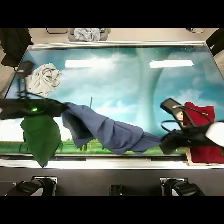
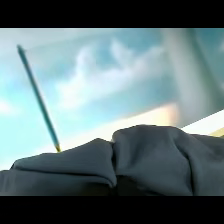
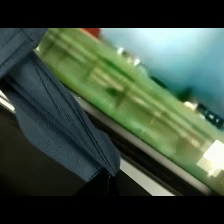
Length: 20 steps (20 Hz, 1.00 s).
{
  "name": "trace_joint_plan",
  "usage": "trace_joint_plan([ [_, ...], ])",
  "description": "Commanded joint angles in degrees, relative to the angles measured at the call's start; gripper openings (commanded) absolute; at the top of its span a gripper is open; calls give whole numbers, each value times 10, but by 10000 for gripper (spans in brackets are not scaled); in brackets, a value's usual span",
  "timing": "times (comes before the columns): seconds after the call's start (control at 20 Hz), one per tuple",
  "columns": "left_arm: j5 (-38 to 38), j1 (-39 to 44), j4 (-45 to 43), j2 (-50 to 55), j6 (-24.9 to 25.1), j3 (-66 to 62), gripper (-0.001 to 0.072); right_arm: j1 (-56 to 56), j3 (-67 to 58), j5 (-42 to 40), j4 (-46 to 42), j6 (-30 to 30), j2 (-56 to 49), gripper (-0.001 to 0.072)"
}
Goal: Fold the shirts.
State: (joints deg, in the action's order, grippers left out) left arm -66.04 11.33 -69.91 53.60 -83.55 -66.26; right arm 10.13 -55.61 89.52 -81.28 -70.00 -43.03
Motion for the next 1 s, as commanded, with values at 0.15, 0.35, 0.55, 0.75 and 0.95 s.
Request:
trace_joint_plan([
  [0.15,121,-2,5,264,43,-78,28,0,3,-261,-43,-36,-274,39],
  [0.35,27,-16,2,359,17,-175,679,-5,-93,-307,18,-56,-407,340],
  [0.55,-127,-78,-32,339,17,-229,690,-92,-221,-260,122,27,-411,571],
  [0.75,-164,-118,-32,266,17,-128,691,-222,-288,-104,144,122,-410,628],
  [0.95,-88,-97,60,170,16,130,693,-295,-236,-22,99,148,-412,626],
])
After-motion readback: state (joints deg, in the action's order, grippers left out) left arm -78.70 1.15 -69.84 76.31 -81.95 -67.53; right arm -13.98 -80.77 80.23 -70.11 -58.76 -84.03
